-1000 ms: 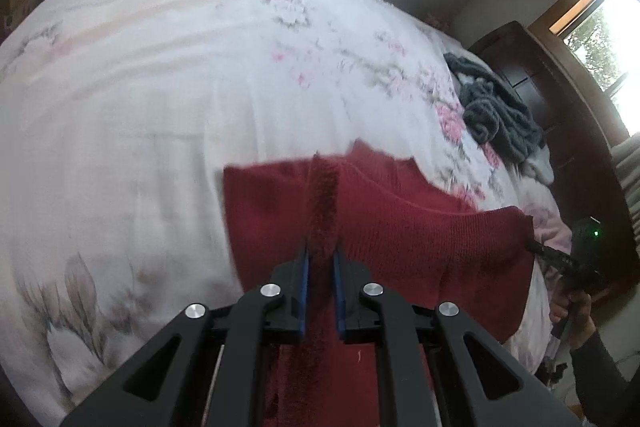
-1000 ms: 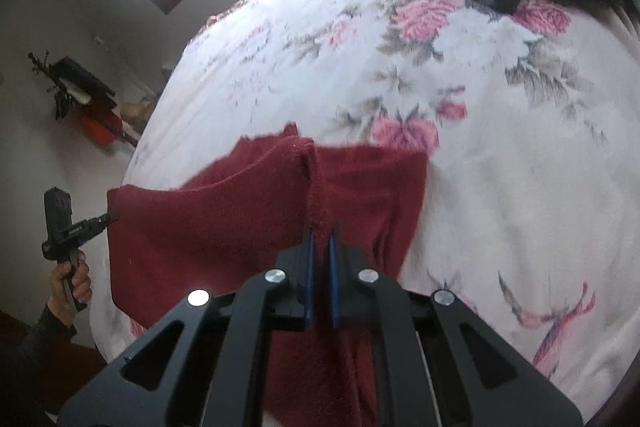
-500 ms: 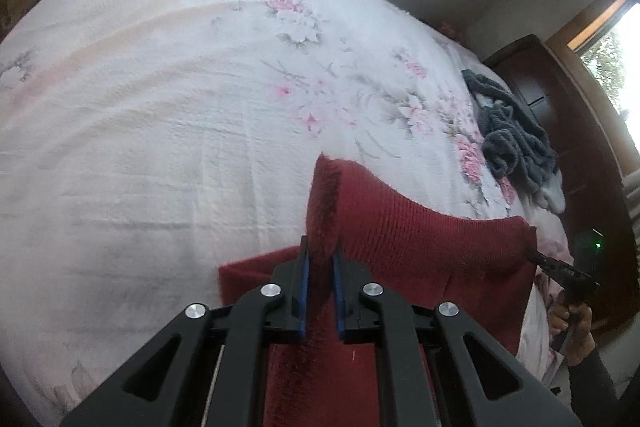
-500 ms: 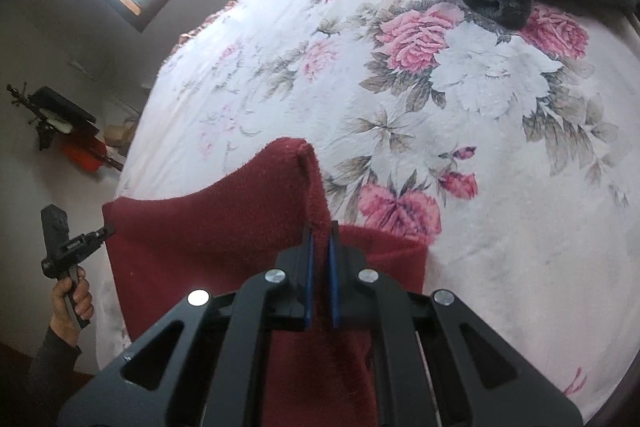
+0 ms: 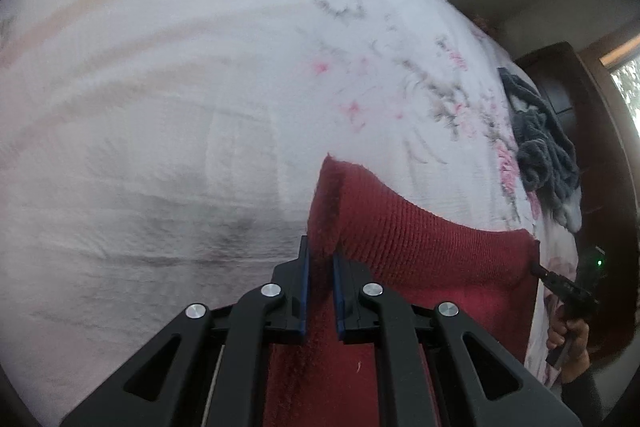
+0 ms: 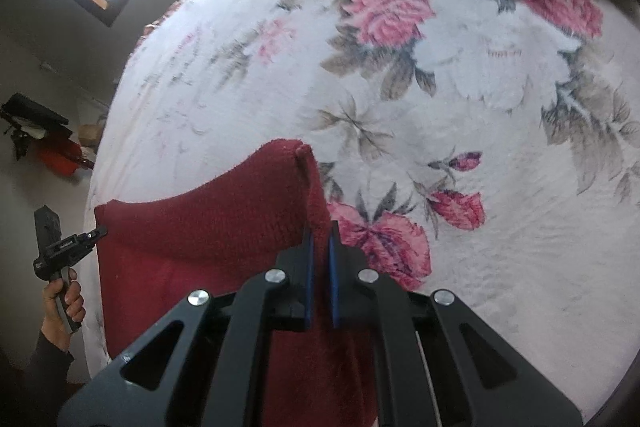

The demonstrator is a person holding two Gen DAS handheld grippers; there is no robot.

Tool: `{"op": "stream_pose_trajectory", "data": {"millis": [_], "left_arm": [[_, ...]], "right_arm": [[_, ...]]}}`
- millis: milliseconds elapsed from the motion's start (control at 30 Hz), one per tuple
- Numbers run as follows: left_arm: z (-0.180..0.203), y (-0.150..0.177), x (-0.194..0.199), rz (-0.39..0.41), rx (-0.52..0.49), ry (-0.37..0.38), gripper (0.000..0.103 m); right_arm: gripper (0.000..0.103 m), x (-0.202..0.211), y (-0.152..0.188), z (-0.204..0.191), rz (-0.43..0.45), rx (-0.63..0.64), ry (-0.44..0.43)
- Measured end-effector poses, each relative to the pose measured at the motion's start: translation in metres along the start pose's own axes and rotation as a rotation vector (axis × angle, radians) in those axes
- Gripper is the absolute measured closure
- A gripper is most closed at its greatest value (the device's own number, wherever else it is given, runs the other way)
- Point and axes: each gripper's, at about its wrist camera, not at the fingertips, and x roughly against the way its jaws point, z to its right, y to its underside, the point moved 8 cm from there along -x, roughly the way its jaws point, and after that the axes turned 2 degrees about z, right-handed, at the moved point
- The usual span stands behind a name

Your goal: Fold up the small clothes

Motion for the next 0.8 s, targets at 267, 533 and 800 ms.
{"op": "stream_pose_trajectory", "data": {"millis": [267, 533, 800], "left_arm": [[-0.031, 0.014, -0.039, -0.067, 0.037, -0.043, 0.093], [-0.031, 0.01, 0.001, 0.057, 0.021, -0.15, 0.088], [-0.01, 0.057, -0.021, -0.089, -0.026, 0.005, 0.096]], "right_arm": [[0.098, -0.032, 0.006, 0.022, -0.045, -0.035, 0.03], [0.088, -0.009, 0.008, 0.022, 0.036, -0.038, 0.038], [0.093, -0.009, 0.048, 0.007, -0.022, -0.055, -0.098]]}}
